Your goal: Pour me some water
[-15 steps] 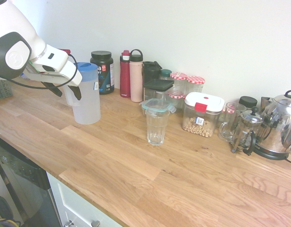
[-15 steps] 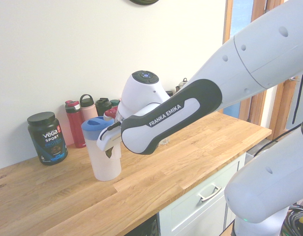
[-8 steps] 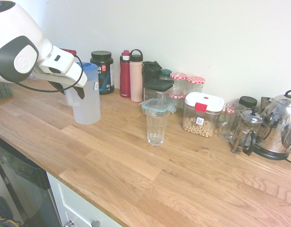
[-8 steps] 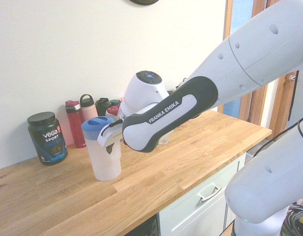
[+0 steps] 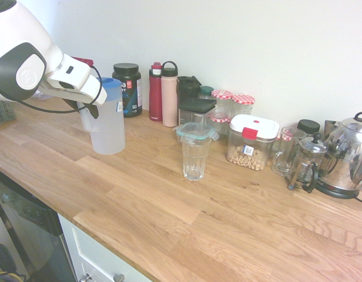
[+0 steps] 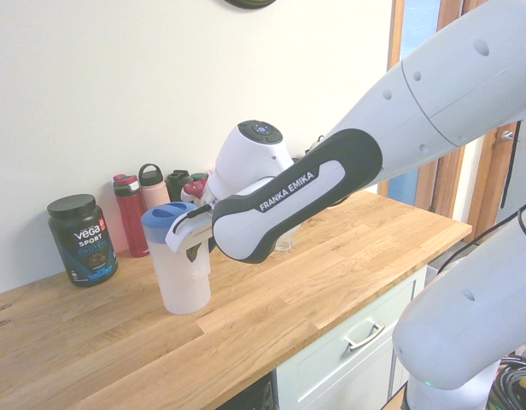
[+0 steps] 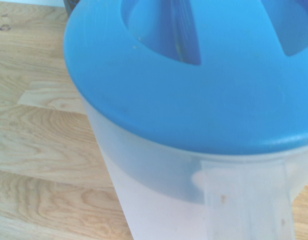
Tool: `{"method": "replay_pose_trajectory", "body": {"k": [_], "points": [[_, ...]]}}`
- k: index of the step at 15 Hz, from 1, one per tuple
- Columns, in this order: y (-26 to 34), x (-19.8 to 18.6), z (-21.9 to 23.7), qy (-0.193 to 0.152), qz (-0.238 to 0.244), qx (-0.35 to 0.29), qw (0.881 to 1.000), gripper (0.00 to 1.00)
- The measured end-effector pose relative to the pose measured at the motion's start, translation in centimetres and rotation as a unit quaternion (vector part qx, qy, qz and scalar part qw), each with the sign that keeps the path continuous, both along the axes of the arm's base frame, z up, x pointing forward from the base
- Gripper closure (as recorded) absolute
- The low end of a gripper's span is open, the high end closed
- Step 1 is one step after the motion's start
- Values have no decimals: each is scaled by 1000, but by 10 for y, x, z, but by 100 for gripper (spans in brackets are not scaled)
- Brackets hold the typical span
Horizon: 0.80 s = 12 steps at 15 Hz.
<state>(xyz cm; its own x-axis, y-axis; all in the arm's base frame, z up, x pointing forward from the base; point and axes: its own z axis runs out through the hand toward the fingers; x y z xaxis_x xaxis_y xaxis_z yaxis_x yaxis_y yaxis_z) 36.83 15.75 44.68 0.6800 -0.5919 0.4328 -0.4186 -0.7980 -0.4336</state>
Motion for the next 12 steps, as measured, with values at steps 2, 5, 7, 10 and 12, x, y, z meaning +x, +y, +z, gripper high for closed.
{"method": "replay_pose_trajectory", "body": {"k": [2, 5, 7, 10, 12], "points": [[0, 0, 1, -2, 0, 0, 1000, 100], [1, -1, 2, -3, 2, -1, 1000, 100], [1, -1, 3, -4, 2, -1, 1000, 100], [1, -1, 4, -5, 1, 0, 1000, 100], [-3, -4, 9, 2, -2, 6, 1000, 100]]}}
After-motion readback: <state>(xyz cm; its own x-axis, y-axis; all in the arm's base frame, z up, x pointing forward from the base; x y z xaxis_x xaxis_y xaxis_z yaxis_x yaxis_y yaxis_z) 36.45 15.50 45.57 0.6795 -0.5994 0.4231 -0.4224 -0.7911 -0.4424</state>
